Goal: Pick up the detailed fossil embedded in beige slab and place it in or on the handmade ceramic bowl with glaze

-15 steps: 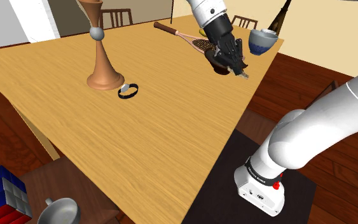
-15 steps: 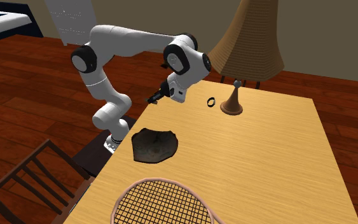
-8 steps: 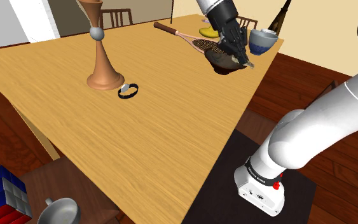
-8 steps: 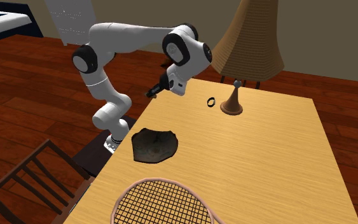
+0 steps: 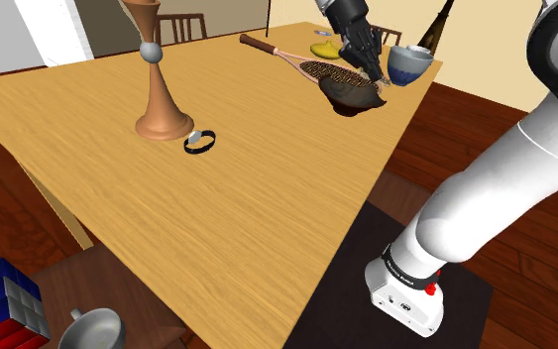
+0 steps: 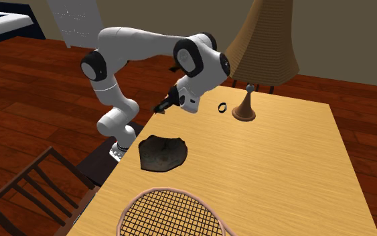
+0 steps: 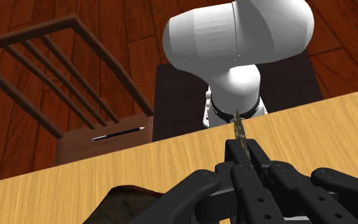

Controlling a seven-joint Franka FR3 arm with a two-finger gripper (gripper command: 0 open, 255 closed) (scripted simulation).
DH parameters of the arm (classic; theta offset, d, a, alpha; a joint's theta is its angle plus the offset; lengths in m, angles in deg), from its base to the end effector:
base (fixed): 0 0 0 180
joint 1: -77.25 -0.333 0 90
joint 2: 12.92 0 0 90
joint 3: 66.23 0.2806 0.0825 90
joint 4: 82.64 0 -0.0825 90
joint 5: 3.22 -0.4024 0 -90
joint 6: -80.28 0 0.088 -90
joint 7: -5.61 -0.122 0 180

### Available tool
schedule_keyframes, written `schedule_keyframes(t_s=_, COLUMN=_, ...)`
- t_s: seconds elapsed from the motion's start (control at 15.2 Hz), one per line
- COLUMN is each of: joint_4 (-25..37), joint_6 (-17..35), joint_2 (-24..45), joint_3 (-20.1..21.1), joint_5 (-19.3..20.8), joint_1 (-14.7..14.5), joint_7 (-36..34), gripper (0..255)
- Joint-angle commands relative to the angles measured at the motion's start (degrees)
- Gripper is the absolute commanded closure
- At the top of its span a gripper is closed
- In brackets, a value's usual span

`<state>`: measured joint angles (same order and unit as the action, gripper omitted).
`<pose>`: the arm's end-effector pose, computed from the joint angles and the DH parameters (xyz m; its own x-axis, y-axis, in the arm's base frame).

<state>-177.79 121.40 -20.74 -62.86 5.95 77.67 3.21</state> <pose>0.4150 -0.0003 0.5774 0.6981 -0.1315 -0.7038 0.0136 -0.9804 0.1967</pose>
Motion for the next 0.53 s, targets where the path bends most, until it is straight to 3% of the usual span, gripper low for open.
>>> schedule_keyframes(t_s=0.0, joint_4=2.2, joint_6=0.7, joint_2=2.5, joint_3=-1.1, joint_5=2.3, joint_1=0.7, joint_7=2.8, gripper=255)
schedule_keyframes(t_s=0.46, joint_4=14.0, joint_6=1.4, joint_2=13.2, joint_3=-4.8, joint_5=9.9, joint_1=4.1, joint_7=13.4, gripper=255)
